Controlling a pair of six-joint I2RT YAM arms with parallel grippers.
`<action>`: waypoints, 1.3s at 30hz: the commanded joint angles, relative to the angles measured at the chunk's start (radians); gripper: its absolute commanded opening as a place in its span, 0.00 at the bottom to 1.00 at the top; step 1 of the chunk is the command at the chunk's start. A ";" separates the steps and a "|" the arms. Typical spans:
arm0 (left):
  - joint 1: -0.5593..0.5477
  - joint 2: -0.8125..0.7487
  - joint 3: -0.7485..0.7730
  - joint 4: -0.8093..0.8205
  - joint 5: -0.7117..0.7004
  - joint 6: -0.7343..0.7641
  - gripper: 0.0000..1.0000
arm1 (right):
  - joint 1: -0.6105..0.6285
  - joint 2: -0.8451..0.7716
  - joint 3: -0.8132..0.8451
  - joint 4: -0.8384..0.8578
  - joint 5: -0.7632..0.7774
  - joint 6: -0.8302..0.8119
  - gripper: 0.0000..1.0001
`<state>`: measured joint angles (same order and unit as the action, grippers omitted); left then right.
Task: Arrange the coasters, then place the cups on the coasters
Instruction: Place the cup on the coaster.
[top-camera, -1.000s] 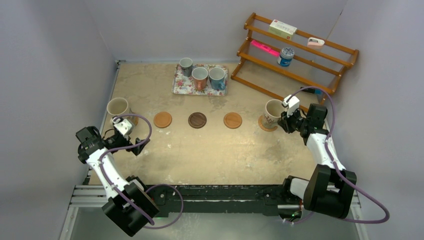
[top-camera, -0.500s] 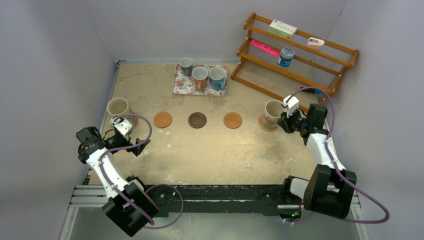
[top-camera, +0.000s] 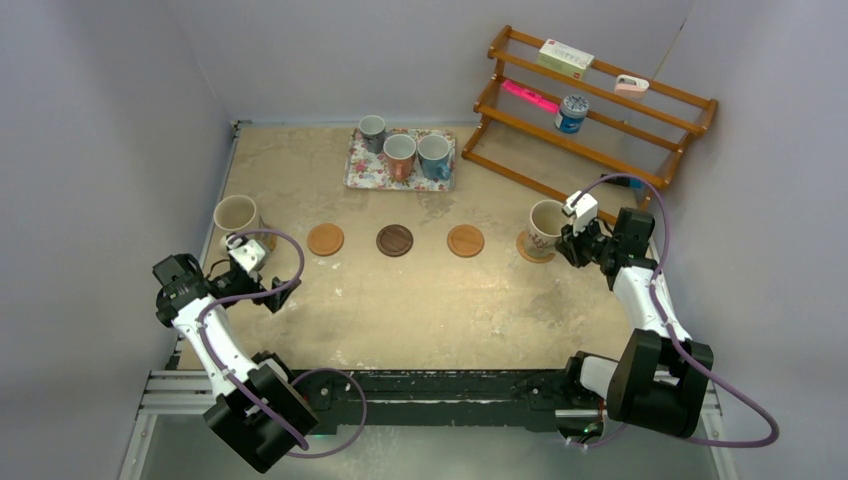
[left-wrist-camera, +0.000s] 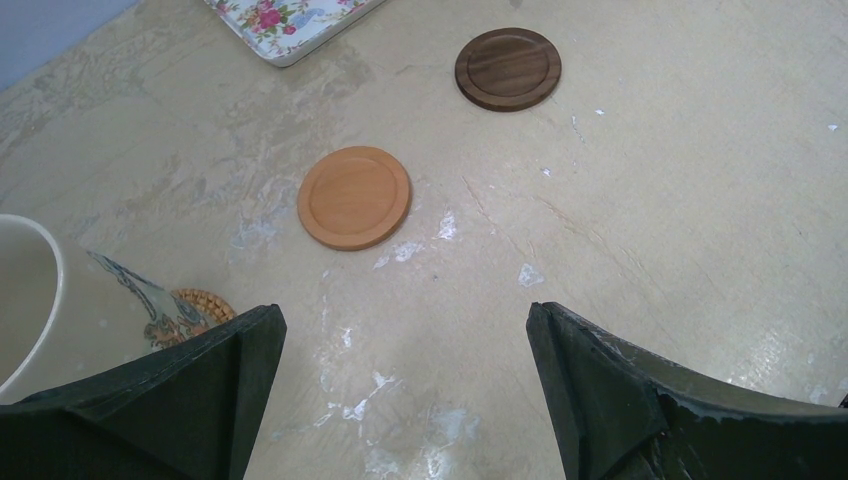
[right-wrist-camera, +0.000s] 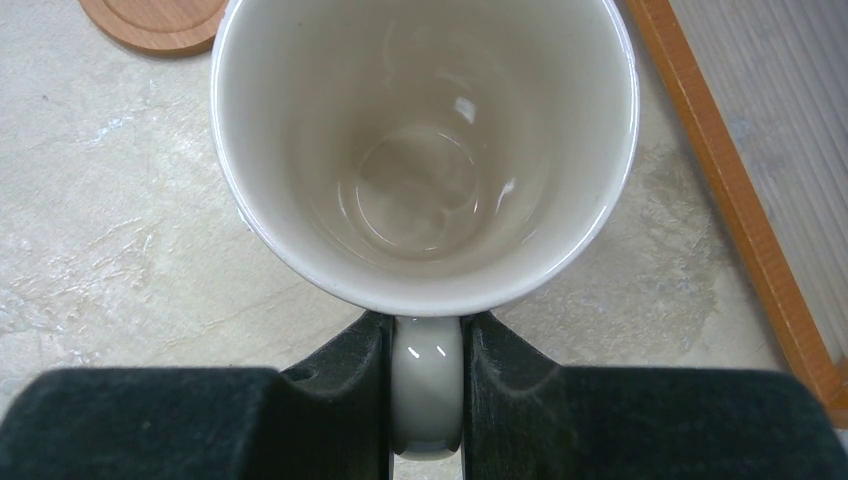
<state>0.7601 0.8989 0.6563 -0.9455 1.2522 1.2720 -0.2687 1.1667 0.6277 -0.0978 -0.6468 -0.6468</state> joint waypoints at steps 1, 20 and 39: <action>0.009 0.003 0.032 -0.013 0.056 0.042 1.00 | -0.003 -0.018 0.045 0.020 -0.056 -0.014 0.18; 0.009 0.005 0.035 -0.026 0.057 0.054 1.00 | -0.004 -0.025 0.071 -0.035 -0.054 -0.035 0.64; 0.008 0.005 0.054 -0.055 0.046 0.072 1.00 | -0.003 -0.196 0.085 -0.186 -0.015 -0.067 0.99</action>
<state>0.7601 0.9092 0.6651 -0.9791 1.2526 1.3033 -0.2687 1.0187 0.6697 -0.2249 -0.6704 -0.7013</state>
